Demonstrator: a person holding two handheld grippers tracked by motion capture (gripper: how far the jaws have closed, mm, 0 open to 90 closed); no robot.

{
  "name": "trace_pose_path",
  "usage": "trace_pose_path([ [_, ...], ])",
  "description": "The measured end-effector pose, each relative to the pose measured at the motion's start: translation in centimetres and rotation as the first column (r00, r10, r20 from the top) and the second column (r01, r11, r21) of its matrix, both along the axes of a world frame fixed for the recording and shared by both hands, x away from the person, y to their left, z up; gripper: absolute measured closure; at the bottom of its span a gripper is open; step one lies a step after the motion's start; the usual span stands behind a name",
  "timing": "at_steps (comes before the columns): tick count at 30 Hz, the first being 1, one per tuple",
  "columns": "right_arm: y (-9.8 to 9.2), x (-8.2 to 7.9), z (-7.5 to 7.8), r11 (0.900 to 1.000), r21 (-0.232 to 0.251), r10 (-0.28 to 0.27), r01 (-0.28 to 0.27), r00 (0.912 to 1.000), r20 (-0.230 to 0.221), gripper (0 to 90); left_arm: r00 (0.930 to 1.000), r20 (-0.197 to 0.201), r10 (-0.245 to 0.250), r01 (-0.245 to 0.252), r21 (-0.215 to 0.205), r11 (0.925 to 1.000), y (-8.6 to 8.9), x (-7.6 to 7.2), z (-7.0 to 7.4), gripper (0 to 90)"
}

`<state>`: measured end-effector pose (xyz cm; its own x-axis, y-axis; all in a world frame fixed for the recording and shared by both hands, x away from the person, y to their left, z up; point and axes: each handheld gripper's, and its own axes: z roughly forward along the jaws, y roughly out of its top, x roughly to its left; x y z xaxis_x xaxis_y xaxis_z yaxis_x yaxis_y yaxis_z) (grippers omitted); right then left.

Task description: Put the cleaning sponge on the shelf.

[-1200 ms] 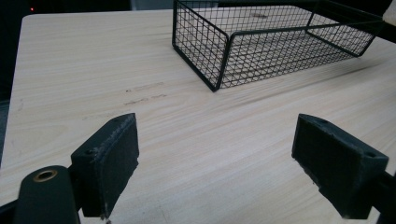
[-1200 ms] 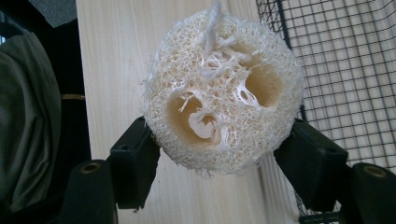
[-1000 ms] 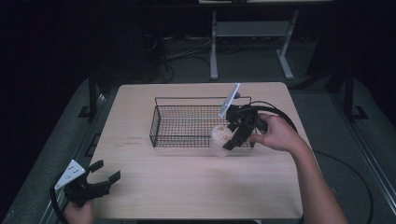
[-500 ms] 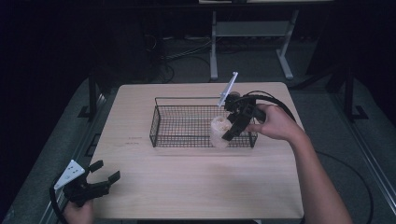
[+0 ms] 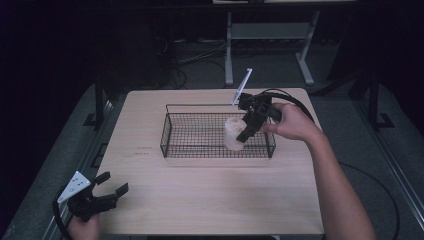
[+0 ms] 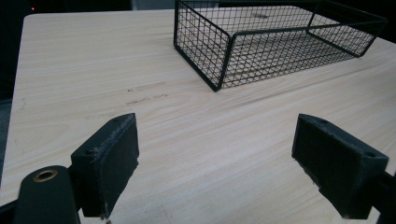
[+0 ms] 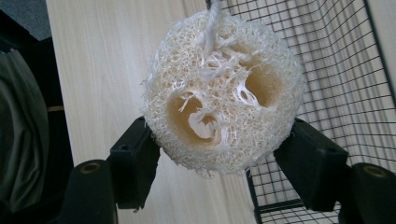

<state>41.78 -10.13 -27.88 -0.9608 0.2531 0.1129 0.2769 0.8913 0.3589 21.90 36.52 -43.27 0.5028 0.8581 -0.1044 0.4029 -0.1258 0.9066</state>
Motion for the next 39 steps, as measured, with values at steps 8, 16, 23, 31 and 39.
trace_pose_path([
  [8,0.3,1.4,0.4,1.0,-0.014,-0.021,0.021,0.9998,-0.002,31.3,1.0,-0.002,0.003,-0.003,-0.002,1.0,0.1,0.0,0.0,14.0],
  [16,0.4,2.7,0.3,0.998,-0.031,-0.05,0.05,0.9987,-0.007,31.3,1.0,-0.001,0.003,-0.003,-0.003,1.0,0.2,0.0,0.0,14.0],
  [23,0.5,3.9,0.1,0.997,-0.043,-0.072,0.071,0.9974,-0.003,31.3,1.0,-0.003,0.002,-0.002,-0.005,1.0,0.2,0.0,-0.1,14.0],
  [31,0.5,5.4,-0.7,0.994,-0.039,-0.103,0.103,0.9947,-0.005,31.3,1.0,-0.001,0.006,-0.006,-0.011,0.9999,0.4,0.1,-0.1,14.1],
  [39,0.8,6.7,-2.5,0.988,-0.073,-0.136,0.134,0.9906,-0.016,31.3,1.0,-0.001,0.006,-0.006,-0.01,0.9999,0.4,0.1,-0.1,14.1],
])
